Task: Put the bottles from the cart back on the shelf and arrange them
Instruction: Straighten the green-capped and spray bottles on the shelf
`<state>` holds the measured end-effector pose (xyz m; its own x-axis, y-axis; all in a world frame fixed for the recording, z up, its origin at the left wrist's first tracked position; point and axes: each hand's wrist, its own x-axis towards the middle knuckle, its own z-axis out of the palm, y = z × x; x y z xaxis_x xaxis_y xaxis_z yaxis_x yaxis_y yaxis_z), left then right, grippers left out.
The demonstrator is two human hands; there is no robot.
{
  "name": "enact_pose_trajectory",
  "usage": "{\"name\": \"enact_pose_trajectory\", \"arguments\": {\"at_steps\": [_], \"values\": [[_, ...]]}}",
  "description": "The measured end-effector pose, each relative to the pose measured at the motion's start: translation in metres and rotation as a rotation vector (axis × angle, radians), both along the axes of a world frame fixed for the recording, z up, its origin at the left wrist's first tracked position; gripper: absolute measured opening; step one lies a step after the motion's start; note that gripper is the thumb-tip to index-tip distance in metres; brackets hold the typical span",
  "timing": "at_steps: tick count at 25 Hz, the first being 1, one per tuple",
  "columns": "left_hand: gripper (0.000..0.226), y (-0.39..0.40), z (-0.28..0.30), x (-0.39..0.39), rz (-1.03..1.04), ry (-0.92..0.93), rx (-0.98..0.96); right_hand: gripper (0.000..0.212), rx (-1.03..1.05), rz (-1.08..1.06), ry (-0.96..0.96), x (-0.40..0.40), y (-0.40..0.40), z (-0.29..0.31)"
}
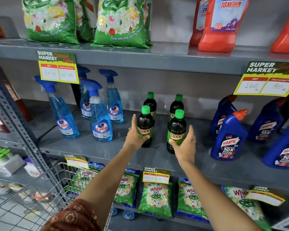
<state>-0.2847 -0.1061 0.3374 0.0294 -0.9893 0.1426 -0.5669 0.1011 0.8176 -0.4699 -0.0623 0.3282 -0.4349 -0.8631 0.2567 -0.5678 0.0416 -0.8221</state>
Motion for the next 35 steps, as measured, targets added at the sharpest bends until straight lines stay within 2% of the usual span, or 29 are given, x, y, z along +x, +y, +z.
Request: {"name": "enact_pose_trajectory", "arguments": {"at_steps": [3,7,10,14,19,23,25,30,32,35], "values": [[0.084,0.008,-0.001,0.017,0.094,-0.031,-0.041,0.062,-0.170,-0.035,0.221,0.015,0.010,0.004],[0.049,0.021,0.002,0.057,0.216,-0.087,-0.130,0.033,-0.276,0.048,0.296,0.047,0.016,0.004],[0.037,0.028,0.000,0.090,0.282,-0.070,-0.153,0.025,-0.266,0.165,0.284,0.078,0.012,0.000],[0.034,0.027,-0.009,0.140,0.333,-0.070,-0.115,0.022,-0.238,0.278,0.269,0.128,-0.001,-0.007],[0.041,0.013,-0.025,0.195,0.456,-0.048,-0.098,0.030,-0.142,0.411,0.206,0.184,-0.030,-0.019],[0.052,-0.003,-0.038,0.225,0.598,-0.030,-0.099,0.066,0.057,0.482,0.046,0.217,-0.057,-0.031],[0.062,-0.010,-0.046,0.240,0.607,-0.054,-0.120,0.074,0.156,0.499,-0.060,0.234,-0.071,-0.036],[0.111,-0.027,-0.061,0.261,0.518,0.069,-0.090,0.050,0.138,0.411,-0.252,0.256,-0.091,-0.046],[0.118,-0.036,-0.065,0.263,0.524,0.098,-0.095,0.048,0.108,0.406,-0.270,0.257,-0.092,-0.050],[0.115,-0.048,-0.067,0.267,0.582,0.143,-0.065,0.047,0.078,0.412,-0.264,0.256,-0.092,-0.054]]}}
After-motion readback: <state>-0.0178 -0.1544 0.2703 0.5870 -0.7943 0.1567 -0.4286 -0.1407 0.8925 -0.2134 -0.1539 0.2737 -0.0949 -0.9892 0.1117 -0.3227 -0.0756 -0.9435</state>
